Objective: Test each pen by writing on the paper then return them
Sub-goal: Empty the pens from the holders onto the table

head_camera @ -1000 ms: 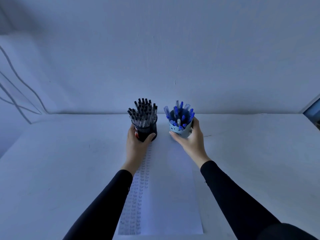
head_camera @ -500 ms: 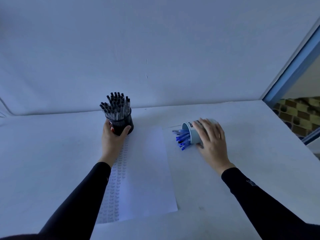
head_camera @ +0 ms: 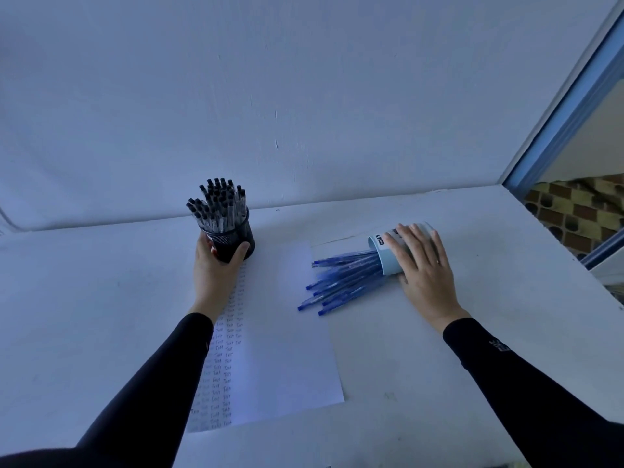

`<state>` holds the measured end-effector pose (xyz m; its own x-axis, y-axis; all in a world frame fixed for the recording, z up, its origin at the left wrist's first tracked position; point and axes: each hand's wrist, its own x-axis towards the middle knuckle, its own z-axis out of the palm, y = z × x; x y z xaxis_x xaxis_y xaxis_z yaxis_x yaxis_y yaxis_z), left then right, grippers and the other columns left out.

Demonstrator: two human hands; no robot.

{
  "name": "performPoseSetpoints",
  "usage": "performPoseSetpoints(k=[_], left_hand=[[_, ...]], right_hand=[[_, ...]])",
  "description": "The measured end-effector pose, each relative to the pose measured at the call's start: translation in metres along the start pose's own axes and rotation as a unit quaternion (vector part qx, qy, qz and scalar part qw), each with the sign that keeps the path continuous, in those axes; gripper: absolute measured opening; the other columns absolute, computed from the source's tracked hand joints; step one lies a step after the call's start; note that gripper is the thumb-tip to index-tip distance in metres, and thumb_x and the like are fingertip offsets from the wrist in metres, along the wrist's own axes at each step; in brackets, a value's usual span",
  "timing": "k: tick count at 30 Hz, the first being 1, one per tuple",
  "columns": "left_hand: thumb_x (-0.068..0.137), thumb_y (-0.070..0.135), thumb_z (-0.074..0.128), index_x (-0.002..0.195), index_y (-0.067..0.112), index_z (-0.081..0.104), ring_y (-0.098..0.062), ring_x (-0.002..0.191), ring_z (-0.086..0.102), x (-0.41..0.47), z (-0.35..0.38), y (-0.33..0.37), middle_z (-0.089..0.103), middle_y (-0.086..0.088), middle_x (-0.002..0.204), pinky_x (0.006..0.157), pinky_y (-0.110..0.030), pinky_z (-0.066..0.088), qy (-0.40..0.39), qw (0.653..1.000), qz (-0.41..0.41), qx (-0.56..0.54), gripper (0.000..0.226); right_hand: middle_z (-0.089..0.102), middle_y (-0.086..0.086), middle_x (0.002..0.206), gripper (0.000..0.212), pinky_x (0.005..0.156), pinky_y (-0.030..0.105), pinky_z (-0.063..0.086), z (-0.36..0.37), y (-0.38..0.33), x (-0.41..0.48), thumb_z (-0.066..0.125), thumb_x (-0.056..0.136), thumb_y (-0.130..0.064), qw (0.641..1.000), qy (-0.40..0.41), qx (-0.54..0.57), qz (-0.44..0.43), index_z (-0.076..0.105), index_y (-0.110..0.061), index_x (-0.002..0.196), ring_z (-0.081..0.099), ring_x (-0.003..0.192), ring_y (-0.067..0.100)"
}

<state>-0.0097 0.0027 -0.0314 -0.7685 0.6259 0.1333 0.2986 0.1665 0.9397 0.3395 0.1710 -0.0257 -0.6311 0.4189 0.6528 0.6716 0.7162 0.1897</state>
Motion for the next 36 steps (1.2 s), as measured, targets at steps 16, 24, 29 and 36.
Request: performPoseSetpoints(k=[16,24,29,36], left_hand=[[0.07,0.061,0.073,0.13,0.035,0.041,-0.01,0.113,0.06,0.001,-0.001,-0.001,0.058,0.008,0.127,0.095,-0.043,0.053,0.004,1.0,-0.01,0.021,0.073],[0.075,0.038,0.082,0.13,0.034,0.041,0.008,0.107,0.055,-0.003,0.001,0.012,0.056,0.019,0.118,0.084,-0.015,0.045,0.003,0.999,-0.031,-0.018,0.069],[0.077,0.03,0.081,0.124,0.036,0.044,0.025,0.091,0.053,-0.001,0.001,0.013,0.055,0.032,0.107,0.073,-0.001,0.041,0.01,0.999,-0.044,-0.013,0.06],[0.066,0.04,0.087,0.134,0.029,0.038,-0.006,0.109,0.056,0.01,0.001,0.017,0.053,0.009,0.124,0.088,-0.025,0.047,0.016,0.998,-0.064,0.001,0.085]], right_hand=[[0.039,0.017,0.151,0.082,0.12,0.054,0.013,0.006,0.043,0.018,0.068,0.072,0.013,0.991,0.005,0.015,0.132,0.039,-0.011,0.145,0.027,0.144,0.037],[0.052,-0.002,0.131,0.082,0.098,0.03,0.05,-0.002,-0.055,0.094,0.089,0.068,-0.016,0.74,-0.023,0.584,0.334,0.039,-0.021,0.133,0.055,0.119,0.012],[0.06,-0.015,0.12,0.081,0.096,0.036,0.053,0.015,-0.107,0.121,0.091,0.063,-0.029,0.69,-0.148,0.627,0.331,0.043,-0.026,0.129,0.06,0.112,0.009],[0.058,-0.009,0.12,0.074,0.08,0.019,0.053,0.024,-0.136,0.125,0.088,0.068,-0.022,0.732,-0.156,0.59,0.303,0.04,-0.031,0.124,0.059,0.106,0.007]])
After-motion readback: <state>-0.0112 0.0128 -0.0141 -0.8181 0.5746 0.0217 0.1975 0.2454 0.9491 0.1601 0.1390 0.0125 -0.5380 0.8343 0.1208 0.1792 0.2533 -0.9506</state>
